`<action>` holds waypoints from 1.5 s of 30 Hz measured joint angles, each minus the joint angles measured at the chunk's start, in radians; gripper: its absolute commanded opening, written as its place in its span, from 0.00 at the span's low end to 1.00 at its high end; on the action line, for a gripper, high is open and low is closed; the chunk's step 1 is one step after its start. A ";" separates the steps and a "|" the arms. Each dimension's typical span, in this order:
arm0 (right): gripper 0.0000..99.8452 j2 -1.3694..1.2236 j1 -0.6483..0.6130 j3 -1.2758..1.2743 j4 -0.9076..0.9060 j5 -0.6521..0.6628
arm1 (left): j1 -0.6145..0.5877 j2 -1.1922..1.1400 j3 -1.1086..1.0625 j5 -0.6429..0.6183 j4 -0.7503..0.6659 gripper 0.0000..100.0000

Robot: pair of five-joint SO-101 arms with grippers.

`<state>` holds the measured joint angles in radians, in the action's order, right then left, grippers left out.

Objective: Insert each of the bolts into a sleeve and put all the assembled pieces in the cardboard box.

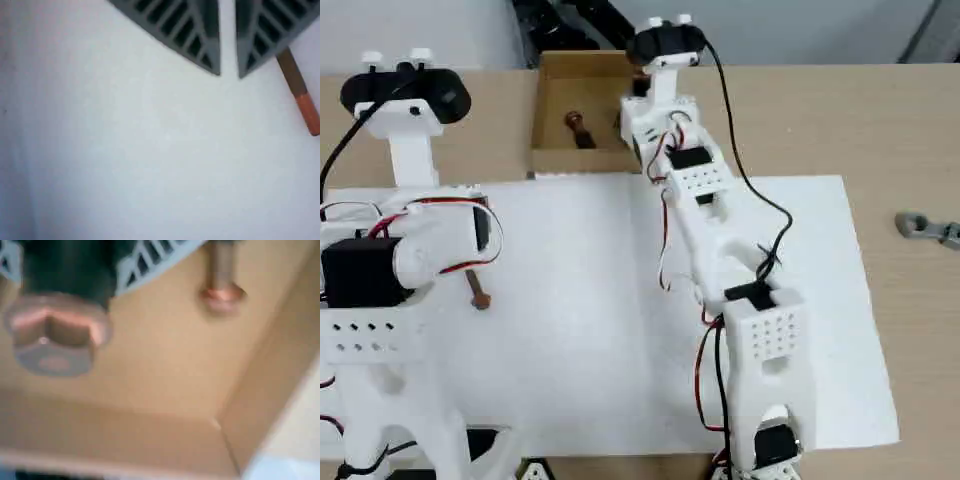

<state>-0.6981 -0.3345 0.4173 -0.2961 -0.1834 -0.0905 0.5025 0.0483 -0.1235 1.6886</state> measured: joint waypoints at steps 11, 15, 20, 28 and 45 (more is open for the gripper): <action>0.23 -0.023 -0.002 0.028 -0.063 -0.078 | 0.000 -0.002 -0.044 0.003 0.002 0.01; 0.22 0.017 -0.002 0.028 -0.143 -0.084 | -0.003 -0.002 -0.147 0.000 0.002 0.02; 0.05 0.132 -0.002 0.029 -0.296 -0.086 | -0.058 -0.005 -0.190 0.005 0.000 0.09; 0.00 0.324 -0.002 0.029 -0.526 -0.086 | -0.229 -0.158 -0.192 -0.002 0.021 0.09; 0.01 0.657 0.006 0.029 -1.048 -0.086 | -0.241 -0.548 -0.192 -0.132 -0.051 0.09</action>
<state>-0.0414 -0.3284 0.4465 -1.3441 -0.2693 -0.3314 -0.0453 -0.1435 -0.2555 1.6379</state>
